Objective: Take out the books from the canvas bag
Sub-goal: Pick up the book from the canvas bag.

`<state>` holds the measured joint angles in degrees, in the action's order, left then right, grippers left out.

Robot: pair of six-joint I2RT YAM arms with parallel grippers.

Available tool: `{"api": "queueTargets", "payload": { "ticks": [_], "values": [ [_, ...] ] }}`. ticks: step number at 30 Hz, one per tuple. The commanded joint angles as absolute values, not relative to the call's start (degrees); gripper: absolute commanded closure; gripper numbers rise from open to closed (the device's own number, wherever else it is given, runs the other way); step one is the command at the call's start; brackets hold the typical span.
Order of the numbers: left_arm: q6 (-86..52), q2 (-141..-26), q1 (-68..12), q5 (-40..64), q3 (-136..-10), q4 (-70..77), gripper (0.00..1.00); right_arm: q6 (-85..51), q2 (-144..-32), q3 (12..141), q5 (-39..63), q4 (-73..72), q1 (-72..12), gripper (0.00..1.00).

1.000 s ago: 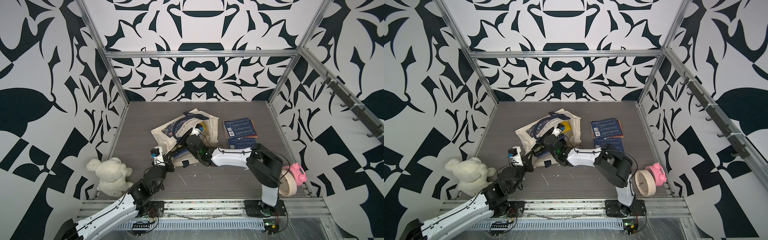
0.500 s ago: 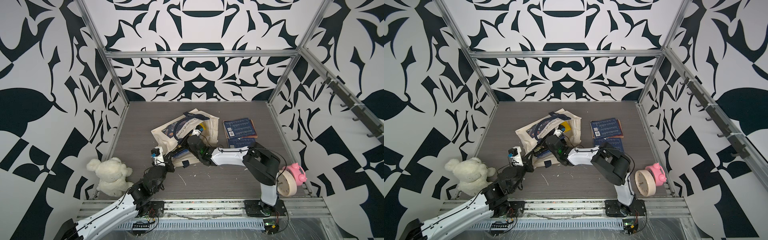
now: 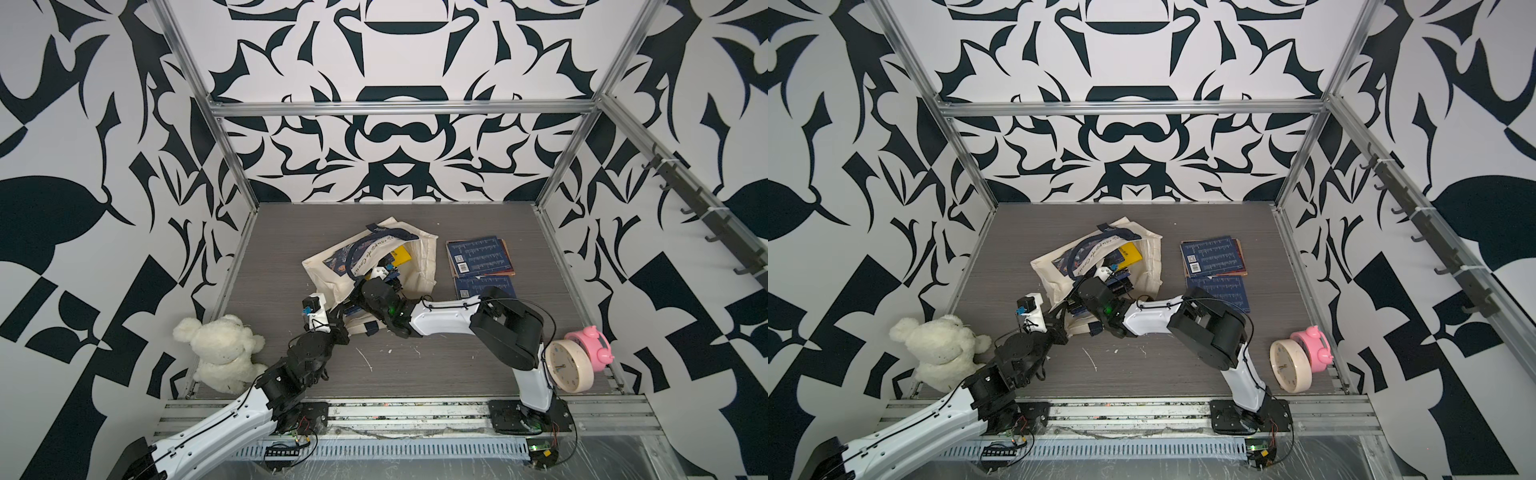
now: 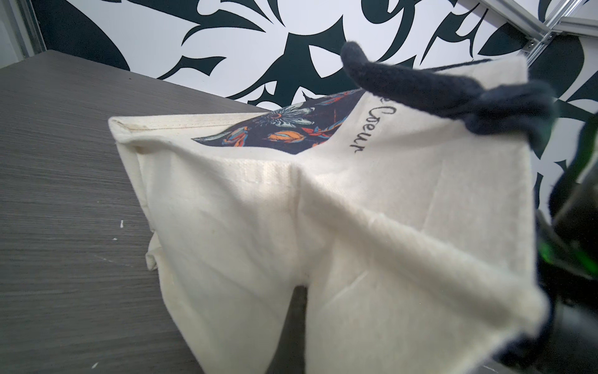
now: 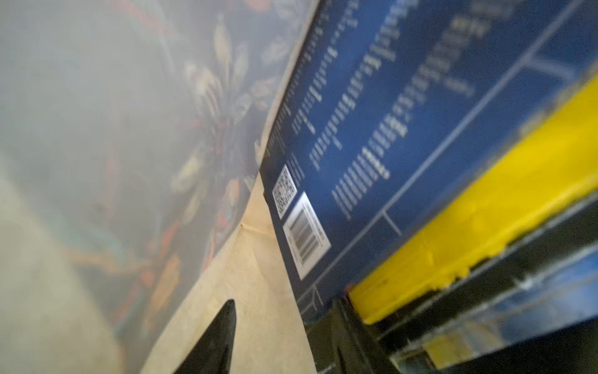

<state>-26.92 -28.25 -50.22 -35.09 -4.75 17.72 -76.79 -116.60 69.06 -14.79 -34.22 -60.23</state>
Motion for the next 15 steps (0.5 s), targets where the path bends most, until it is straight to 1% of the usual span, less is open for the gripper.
{"api": "queueTargets", "payload": {
  "ticks": [1, 5, 10, 15],
  "values": [
    [-26.5, -27.4, -50.6, -33.7, -5.1, 21.6, 1.0, -78.7, -116.0, 71.1, -15.9, -35.1, -60.9, 0.49],
    [-26.4, -27.6, -50.6, -33.7, -5.1, 21.8, 1.0, -79.8, -117.1, 72.2, -17.2, -35.1, -61.2, 0.5],
    [-26.5, -27.6, -50.5, -33.4, -5.1, 21.6, 1.0, -80.1, -120.1, 74.8, -18.0, -37.0, -60.6, 0.57],
    [-26.5, -27.4, -50.6, -33.4, -5.0, 21.6, 1.0, -79.3, -121.6, 76.5, -18.4, -38.1, -59.3, 0.6]
  ]
}}
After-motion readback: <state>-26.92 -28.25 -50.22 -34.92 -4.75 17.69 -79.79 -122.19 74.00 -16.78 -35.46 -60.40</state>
